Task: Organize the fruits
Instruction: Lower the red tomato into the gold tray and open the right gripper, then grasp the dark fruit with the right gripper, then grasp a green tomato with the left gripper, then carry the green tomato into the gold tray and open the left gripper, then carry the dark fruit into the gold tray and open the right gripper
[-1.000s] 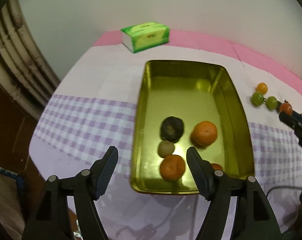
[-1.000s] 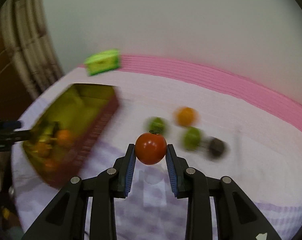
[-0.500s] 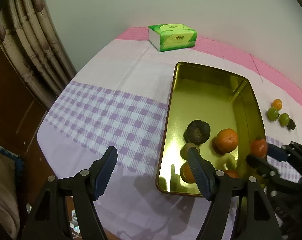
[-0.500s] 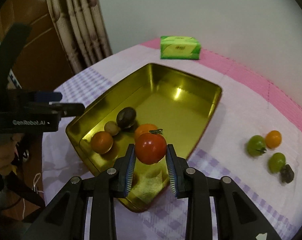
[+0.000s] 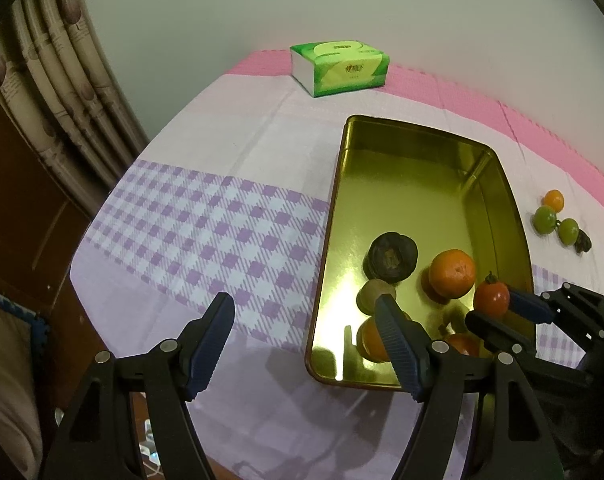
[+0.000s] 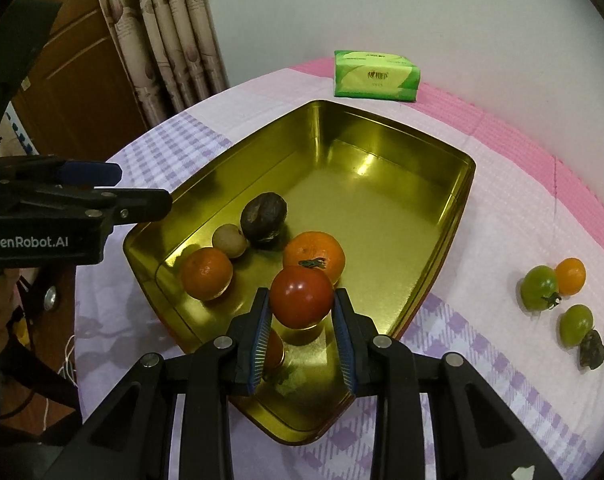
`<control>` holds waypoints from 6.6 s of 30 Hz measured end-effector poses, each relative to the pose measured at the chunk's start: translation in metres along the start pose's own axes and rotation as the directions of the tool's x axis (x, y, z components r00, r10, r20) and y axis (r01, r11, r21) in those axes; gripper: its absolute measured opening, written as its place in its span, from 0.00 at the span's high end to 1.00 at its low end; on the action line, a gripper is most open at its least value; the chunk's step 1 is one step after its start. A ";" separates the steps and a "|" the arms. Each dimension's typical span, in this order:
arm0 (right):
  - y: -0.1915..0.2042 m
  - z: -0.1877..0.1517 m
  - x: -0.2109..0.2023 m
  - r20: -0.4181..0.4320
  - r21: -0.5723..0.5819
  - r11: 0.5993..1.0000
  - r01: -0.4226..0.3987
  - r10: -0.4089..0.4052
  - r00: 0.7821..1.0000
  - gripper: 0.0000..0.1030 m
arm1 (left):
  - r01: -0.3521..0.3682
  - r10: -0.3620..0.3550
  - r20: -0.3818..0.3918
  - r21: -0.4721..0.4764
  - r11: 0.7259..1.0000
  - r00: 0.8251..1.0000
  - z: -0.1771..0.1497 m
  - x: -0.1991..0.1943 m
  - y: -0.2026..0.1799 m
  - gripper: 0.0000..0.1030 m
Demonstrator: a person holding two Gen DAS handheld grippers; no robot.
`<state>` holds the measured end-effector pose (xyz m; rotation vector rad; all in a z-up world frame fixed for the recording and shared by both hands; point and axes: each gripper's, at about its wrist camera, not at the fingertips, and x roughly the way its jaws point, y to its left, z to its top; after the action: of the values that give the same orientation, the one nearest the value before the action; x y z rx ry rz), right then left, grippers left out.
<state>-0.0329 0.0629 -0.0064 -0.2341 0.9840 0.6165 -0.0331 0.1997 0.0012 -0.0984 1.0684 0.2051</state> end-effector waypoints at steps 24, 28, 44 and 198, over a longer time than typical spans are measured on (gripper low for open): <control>-0.151 -0.063 -0.076 0.057 0.323 0.911 0.255 -0.288 0.956 0.66 | 0.014 -0.014 0.003 0.041 0.999 1.000 -0.001 0.002 -0.012 0.29; -0.192 -0.080 -0.080 0.030 0.391 0.871 0.299 -0.337 0.941 0.66 | 0.038 -0.040 0.015 0.079 0.996 0.999 -0.001 0.000 -0.020 0.29; -0.236 -0.083 -0.042 0.022 0.374 0.877 0.302 -0.334 0.942 0.64 | 0.159 -0.164 0.005 0.207 0.965 0.986 0.024 -0.010 -0.111 0.29; -0.034 0.035 0.022 0.007 0.021 0.992 0.121 -0.121 0.993 0.68 | -0.032 0.032 0.002 -0.076 0.997 0.999 0.001 0.003 0.024 0.33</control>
<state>0.0206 0.0595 -0.0085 -0.2704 0.9604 0.4963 -0.0354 0.2234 -0.0004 -0.1498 1.0597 0.2747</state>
